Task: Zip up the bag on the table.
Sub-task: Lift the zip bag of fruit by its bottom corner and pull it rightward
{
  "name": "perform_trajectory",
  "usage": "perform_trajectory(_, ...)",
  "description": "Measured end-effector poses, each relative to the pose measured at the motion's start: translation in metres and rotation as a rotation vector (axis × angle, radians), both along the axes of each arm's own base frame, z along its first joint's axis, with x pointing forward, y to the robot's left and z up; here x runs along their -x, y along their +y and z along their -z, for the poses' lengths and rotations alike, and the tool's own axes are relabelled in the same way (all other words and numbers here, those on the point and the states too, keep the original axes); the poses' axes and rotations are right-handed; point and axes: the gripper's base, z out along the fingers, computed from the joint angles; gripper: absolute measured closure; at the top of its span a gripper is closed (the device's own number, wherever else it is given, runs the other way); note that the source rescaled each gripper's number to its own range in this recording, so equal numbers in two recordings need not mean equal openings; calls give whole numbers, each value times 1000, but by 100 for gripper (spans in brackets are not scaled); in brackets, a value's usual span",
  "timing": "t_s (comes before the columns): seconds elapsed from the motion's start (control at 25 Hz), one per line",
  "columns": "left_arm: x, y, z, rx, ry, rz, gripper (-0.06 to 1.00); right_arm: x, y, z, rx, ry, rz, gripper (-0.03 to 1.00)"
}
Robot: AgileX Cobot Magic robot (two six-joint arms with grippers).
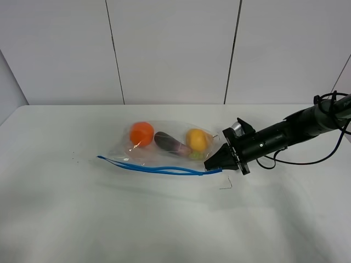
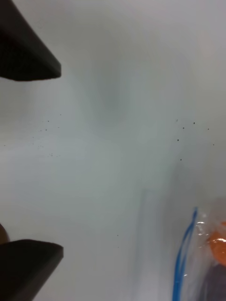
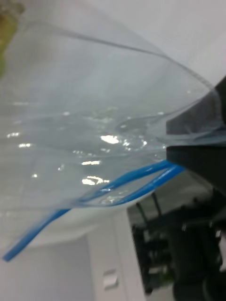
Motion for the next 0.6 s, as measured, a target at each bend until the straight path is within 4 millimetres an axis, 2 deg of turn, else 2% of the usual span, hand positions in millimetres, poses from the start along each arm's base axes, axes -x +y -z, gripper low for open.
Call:
perform_trajectory(0.32,0,0,0,0,0,0,-6,-5,3,-5,-60,120,118,97)
perform_trajectory(0.6,0,0,0,0,0,0,-6,-5,3,-6,-70,175,151,97)
